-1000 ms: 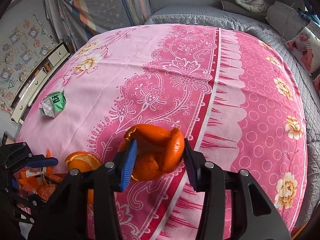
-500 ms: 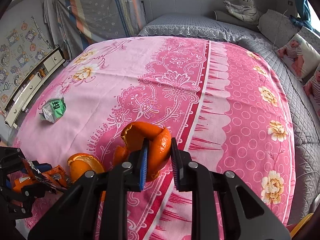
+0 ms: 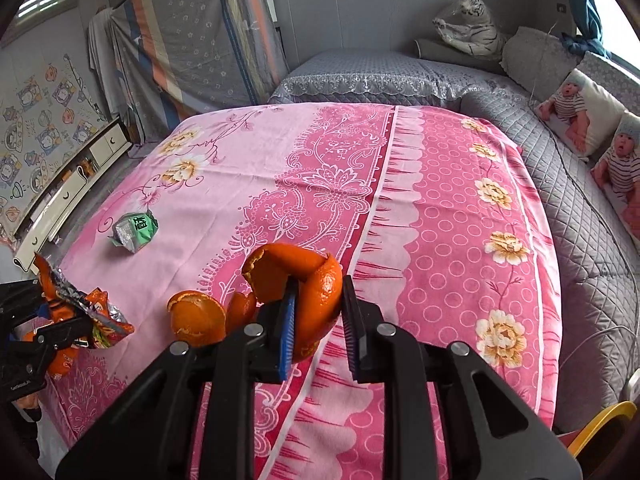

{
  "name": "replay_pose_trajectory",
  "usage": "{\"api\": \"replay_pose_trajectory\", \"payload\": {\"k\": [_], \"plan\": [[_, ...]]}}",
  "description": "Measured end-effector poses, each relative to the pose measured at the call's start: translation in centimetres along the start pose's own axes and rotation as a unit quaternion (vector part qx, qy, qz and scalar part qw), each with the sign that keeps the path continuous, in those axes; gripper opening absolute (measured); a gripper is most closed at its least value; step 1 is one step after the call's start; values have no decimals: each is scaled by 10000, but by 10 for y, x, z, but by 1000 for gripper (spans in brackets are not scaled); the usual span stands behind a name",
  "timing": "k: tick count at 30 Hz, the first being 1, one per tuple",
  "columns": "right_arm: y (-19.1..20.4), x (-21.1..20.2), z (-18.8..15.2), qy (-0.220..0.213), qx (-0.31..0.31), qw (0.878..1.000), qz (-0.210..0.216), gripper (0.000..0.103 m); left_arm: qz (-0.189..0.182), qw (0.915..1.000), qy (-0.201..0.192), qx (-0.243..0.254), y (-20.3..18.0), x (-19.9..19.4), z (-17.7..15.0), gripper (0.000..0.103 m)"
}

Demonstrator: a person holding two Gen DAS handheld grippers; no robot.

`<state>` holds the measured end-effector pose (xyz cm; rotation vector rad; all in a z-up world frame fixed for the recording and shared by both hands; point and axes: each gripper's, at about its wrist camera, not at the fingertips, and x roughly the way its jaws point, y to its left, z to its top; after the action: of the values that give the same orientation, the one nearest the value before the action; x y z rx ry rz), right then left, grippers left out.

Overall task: Collect trash
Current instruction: 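Carry the orange wrapper and orange peel over the yellow bin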

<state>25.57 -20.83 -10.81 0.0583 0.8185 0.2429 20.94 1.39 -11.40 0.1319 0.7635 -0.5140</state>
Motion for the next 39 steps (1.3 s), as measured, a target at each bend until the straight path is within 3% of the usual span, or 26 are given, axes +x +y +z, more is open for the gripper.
{"api": "replay_pose_trajectory", "payload": {"k": [3, 11, 25, 39], "plan": [[-6, -17, -5, -99, 71, 9999, 27, 20, 169, 9998, -34, -140, -4, -3, 6, 24], [-35, -65, -21, -435, 329, 9984, -159, 20, -26, 9992, -226, -339, -33, -9, 29, 24], [-116, -139, -67, -846, 1112, 9868, -820, 20, -472, 9978, -431, 163, -122, -7, 65, 24], [-179, -193, -122, -1041, 1853, 9636, -1619, 20, -1083, 9879, -532, 974, -214, 4, 91, 24]]}}
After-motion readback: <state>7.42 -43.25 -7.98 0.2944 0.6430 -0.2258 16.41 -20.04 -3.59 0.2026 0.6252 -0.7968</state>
